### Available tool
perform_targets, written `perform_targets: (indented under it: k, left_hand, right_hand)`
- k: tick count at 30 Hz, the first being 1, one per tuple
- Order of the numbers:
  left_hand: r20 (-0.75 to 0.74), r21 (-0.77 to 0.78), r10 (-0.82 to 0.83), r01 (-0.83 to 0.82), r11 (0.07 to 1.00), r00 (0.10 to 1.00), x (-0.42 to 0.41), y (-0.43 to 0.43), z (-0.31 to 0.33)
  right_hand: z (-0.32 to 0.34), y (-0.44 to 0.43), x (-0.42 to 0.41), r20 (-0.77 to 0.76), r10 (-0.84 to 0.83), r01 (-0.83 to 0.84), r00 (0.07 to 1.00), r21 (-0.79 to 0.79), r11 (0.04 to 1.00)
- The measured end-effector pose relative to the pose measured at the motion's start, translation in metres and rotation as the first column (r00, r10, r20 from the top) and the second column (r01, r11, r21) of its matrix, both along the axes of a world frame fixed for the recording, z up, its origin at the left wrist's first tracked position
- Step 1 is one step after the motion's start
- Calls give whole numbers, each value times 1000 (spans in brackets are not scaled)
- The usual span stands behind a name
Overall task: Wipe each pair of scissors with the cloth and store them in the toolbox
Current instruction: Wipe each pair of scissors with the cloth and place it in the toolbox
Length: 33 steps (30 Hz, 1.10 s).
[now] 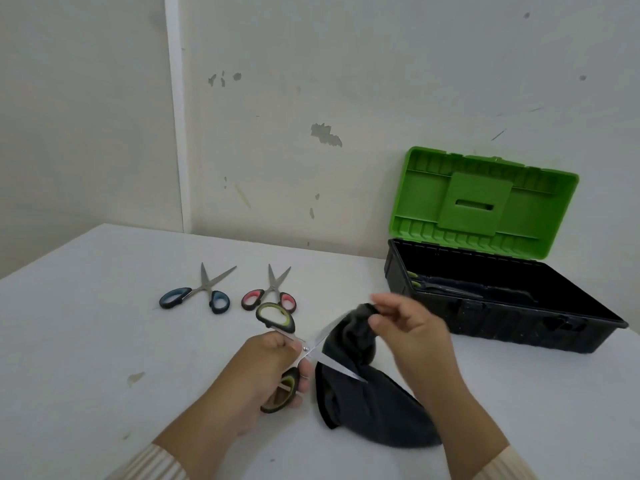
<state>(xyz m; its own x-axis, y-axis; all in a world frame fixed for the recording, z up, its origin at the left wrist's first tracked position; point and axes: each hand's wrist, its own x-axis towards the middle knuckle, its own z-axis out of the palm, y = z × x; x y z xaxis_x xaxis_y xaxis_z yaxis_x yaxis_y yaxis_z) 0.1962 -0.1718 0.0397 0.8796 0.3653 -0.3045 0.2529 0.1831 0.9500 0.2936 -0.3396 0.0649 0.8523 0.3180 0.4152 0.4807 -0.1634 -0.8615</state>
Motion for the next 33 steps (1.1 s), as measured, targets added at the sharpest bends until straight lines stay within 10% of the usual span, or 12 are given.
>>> perform_targets:
  k: [5,18,21,29,33]
  left_hand:
    - [3,107,2,-2,994,1000,-1,-11,1]
    - [40,128,-5,0,992,999,-5,-17,7]
    - [38,134,-14,9,991,999,-4,-16,5]
    - [45,194,-50,40,980,998,-6,-8,6]
    - [52,146,15,-22,989,999,-4,-12,8]
  right_hand:
    - [-19,33,-23,382,267,-36,885,-515,856]
    - [-18,33,-21,482,69,156,873,-410,899]
    - [-24,37,-30,342,150,27,928,-462,886]
    - [-1,-9,14,-5,-298,298,955,-30,954]
    - [1,13,-18,315,-120,182,941,-174,968]
